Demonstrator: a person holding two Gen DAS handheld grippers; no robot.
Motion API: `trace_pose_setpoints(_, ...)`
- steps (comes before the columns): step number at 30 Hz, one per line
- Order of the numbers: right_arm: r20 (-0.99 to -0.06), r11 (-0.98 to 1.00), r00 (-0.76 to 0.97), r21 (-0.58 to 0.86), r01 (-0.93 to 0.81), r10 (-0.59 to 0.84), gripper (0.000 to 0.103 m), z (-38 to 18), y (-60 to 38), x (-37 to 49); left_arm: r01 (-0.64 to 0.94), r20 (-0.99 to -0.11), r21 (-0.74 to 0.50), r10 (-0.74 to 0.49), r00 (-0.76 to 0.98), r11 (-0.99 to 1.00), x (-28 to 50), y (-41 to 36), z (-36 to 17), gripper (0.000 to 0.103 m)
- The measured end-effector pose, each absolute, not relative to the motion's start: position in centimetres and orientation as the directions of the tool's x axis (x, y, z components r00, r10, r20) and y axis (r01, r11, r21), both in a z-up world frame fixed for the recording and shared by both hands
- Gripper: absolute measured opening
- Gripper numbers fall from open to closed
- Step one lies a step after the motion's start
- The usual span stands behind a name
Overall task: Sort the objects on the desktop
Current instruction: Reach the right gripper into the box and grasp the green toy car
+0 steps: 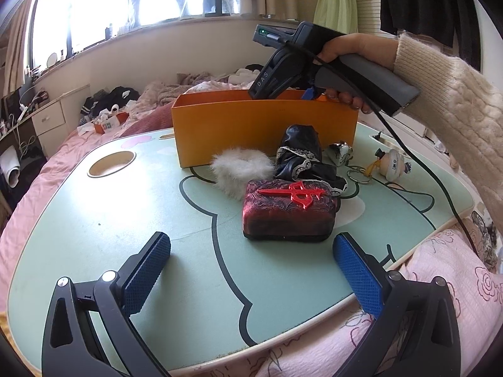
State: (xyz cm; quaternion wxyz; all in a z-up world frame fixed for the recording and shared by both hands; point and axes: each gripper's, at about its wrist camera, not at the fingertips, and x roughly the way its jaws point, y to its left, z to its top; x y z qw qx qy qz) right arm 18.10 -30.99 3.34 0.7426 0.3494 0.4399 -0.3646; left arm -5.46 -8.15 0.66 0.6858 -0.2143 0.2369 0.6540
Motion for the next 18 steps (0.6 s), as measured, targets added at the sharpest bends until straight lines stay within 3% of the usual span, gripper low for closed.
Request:
trace_pose_setpoints(4, -0.901, 0.554, 0.386, 0.222, 0.803, -0.199, 0.044, 4.2, -29.8, 18.3, -0.998, -0.605, 0.016, 0.796, 0.032, 0.053, -5.4, -8.2, 0.7, 0.103)
trace_pose_setpoints(8, -0.904, 0.558, 0.386, 0.226, 0.798, -0.186, 0.044, 4.7, -29.8, 18.9, -0.998, -0.605, 0.016, 0.796, 0.033, 0.054, -5.4, -8.2, 0.7, 0.103)
trace_pose_setpoints(12, -0.92, 0.587, 0.34, 0.168, 0.792, -0.195, 0.065, 4.3, -30.2, 20.5, -0.998, -0.605, 0.015, 0.796, 0.036, 0.056, -5.4, -8.2, 0.7, 0.103)
trace_pose_setpoints(14, -0.928, 0.6, 0.31, 0.129, 0.789, -0.207, 0.066, 4.3, -30.3, 21.1, -0.998, -0.604, 0.014, 0.796, 0.037, 0.057, -5.2, -8.2, 0.6, 0.103)
trace_pose_setpoints(15, -0.934, 0.61, 0.287, 0.103, 0.786, -0.212, 0.065, 4.1, -30.2, 21.5, -0.998, -0.603, 0.014, 0.797, 0.038, 0.057, -5.3, -8.2, 0.6, 0.103)
trace_pose_setpoints(17, -0.949, 0.624, 0.248, 0.077, 0.778, -0.192, 0.053, 3.2, -30.1, 22.1, -0.998, -0.602, 0.013, 0.797, 0.038, 0.058, -5.3, -8.1, 0.5, 0.103)
trace_pose_setpoints(18, -0.941, 0.619, 0.279, 0.105, 0.778, -0.19, 0.042, 3.2, -30.1, 21.7, -0.998, -0.603, 0.013, 0.797, 0.039, 0.058, -5.3, -8.1, 0.5, 0.103)
